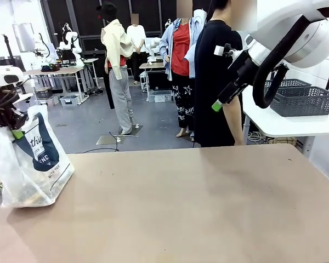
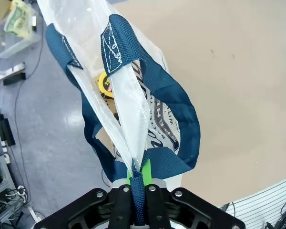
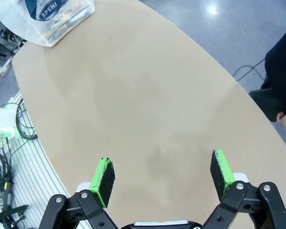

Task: Transfer purchased items from the store into the shopping bag.
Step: Move the Reusable shopping bag to the right side of the table.

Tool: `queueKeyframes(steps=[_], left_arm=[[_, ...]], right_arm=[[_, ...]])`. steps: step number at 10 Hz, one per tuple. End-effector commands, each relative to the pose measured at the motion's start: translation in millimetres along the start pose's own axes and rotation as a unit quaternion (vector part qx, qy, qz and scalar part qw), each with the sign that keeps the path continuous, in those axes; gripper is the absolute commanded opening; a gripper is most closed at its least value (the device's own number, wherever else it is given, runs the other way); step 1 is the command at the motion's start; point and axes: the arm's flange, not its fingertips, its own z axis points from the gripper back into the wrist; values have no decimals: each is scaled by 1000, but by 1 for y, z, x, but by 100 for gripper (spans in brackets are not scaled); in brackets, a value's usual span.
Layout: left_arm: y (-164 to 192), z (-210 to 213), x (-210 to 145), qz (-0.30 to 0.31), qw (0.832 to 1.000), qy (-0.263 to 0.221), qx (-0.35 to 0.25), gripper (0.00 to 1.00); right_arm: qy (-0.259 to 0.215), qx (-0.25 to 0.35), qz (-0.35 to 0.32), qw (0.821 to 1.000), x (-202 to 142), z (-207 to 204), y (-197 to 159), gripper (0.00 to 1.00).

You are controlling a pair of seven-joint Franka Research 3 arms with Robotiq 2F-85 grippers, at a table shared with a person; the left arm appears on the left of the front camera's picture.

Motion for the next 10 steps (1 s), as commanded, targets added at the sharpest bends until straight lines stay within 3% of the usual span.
queueKeyframes(steps=[1, 10], left_arm=[[-3, 0, -7, 10, 1000, -12, -1, 0], [-3, -5, -3, 1, 1000, 5, -2, 0]], right_arm=[[7, -4, -6, 1000, 0, -1, 2, 100], [7, -4, -6, 1000, 0, -1, 2, 100]])
